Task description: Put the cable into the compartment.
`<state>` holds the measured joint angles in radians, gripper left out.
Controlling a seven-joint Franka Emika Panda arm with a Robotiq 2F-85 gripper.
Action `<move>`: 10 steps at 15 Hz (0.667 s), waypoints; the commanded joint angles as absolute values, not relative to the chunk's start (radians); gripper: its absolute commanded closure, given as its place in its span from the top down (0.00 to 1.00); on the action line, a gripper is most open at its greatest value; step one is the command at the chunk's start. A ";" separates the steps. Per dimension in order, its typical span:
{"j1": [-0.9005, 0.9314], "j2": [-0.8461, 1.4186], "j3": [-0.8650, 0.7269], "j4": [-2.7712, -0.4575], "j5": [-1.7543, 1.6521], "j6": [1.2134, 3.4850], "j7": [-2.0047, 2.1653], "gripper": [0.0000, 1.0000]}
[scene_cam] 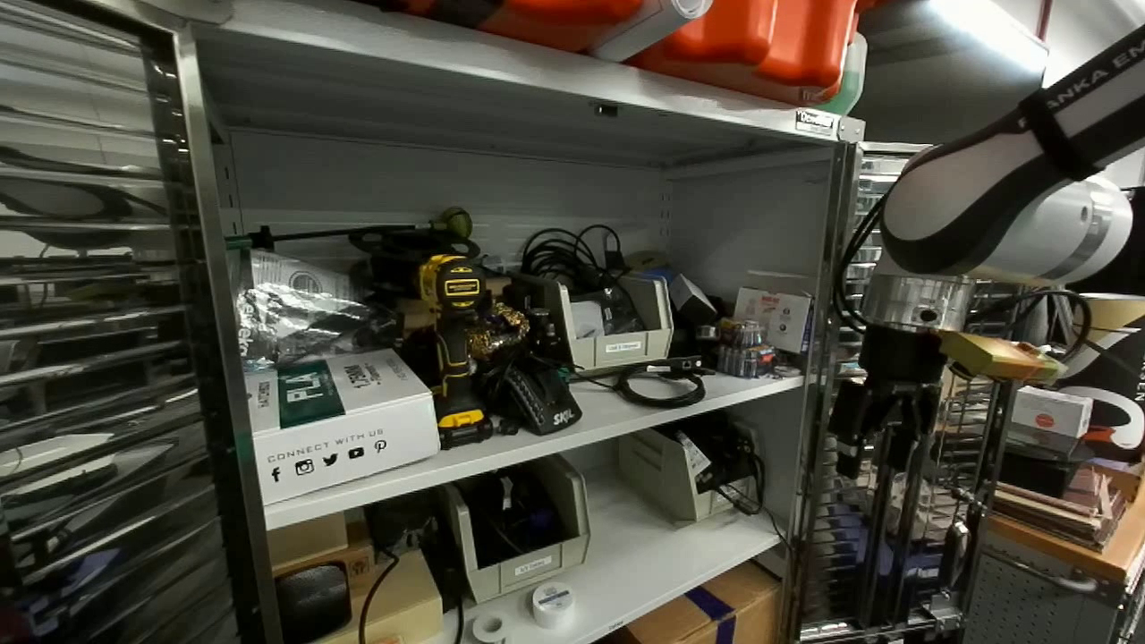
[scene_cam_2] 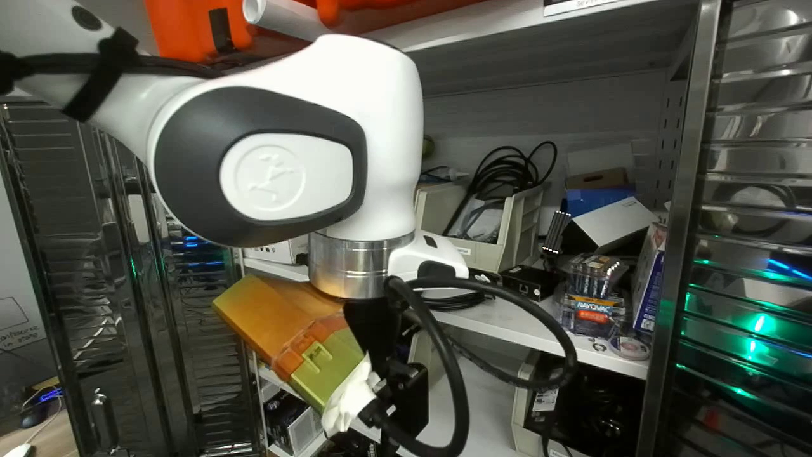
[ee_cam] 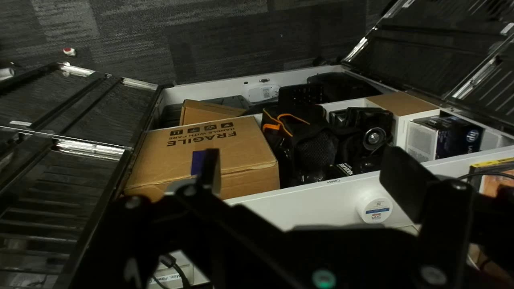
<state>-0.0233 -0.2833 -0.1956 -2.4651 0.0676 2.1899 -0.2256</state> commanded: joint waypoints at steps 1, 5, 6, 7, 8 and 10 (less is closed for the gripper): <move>-0.046 -0.283 -0.182 -2.470 0.091 2.196 -0.225 1.00; -0.056 -0.256 -0.190 -2.450 0.158 2.276 -0.198 1.00; -0.056 -0.239 -0.189 -2.433 0.177 2.306 -0.192 1.00; -0.057 -0.224 -0.186 -2.419 0.191 2.336 -0.181 1.00; -0.055 -0.199 -0.183 -2.394 0.204 2.356 -0.171 1.00; -0.051 -0.147 -0.174 -2.340 0.223 2.387 -0.146 1.00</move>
